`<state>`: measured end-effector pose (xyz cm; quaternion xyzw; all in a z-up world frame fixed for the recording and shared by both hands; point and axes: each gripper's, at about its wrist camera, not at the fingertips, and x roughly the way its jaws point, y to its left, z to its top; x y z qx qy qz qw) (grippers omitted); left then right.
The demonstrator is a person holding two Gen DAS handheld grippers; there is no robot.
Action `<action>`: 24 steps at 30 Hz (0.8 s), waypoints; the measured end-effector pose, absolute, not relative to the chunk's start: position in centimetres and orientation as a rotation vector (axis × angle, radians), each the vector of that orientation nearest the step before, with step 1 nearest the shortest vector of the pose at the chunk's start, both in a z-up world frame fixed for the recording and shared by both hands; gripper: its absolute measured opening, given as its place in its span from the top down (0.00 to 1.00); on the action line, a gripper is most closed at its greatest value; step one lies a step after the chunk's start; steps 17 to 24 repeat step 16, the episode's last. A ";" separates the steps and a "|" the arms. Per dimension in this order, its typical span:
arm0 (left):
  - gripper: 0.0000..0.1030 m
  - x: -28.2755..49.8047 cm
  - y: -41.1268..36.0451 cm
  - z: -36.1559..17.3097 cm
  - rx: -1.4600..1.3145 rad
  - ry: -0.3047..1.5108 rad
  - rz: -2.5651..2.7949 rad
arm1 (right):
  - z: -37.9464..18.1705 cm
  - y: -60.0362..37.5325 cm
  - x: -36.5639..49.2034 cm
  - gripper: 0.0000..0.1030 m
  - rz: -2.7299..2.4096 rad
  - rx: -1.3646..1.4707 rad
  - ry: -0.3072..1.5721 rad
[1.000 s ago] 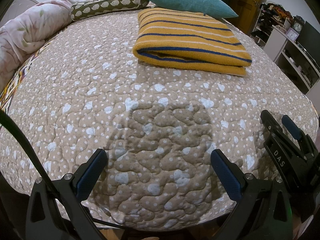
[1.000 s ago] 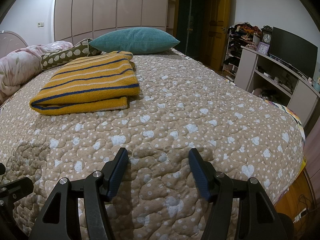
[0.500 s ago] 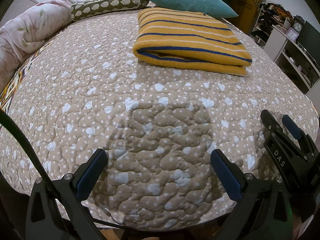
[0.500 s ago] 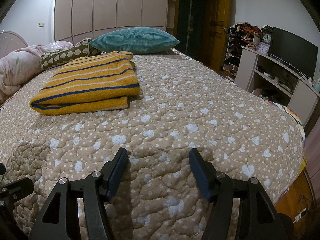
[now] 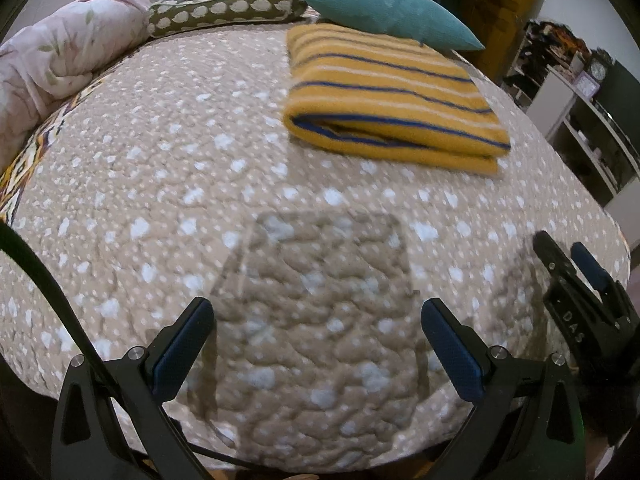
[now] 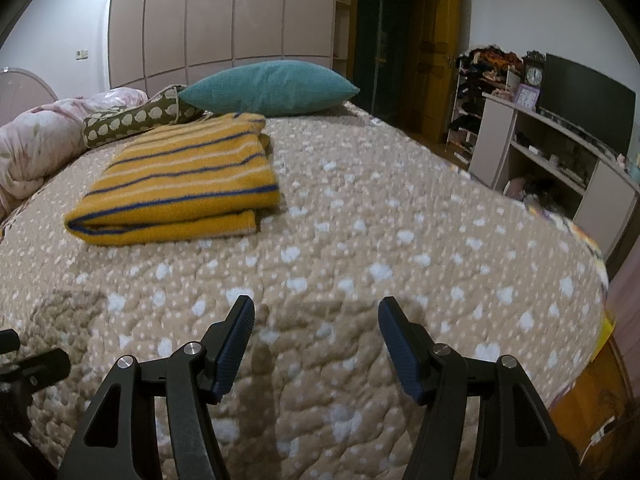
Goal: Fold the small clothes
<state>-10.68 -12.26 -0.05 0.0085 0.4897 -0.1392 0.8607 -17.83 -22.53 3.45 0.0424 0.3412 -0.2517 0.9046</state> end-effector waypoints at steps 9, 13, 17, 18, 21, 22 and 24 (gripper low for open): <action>0.00 -8.3 -9.8 1.2 -0.047 1.003 -0.291 | 5.4 -22.0 -13.9 0.32 -0.452 0.004 0.731; 0.00 -7.7 -9.4 1.3 -0.045 1.004 -0.305 | 5.9 -21.1 -12.5 0.32 -0.417 0.008 0.737; 0.00 -7.2 -9.2 1.2 -0.043 1.003 -0.314 | 5.7 -20.3 -11.6 0.32 -0.396 0.002 0.752; 0.00 -7.2 -9.2 1.2 -0.043 1.003 -0.314 | 5.7 -20.3 -11.6 0.32 -0.396 0.002 0.752; 0.00 -7.2 -9.2 1.2 -0.043 1.003 -0.314 | 5.7 -20.3 -11.6 0.32 -0.396 0.002 0.752; 0.00 -7.2 -9.2 1.2 -0.043 1.003 -0.314 | 5.7 -20.3 -11.6 0.32 -0.396 0.002 0.752; 0.00 -7.2 -9.2 1.2 -0.043 1.003 -0.314 | 5.7 -20.3 -11.6 0.32 -0.396 0.002 0.752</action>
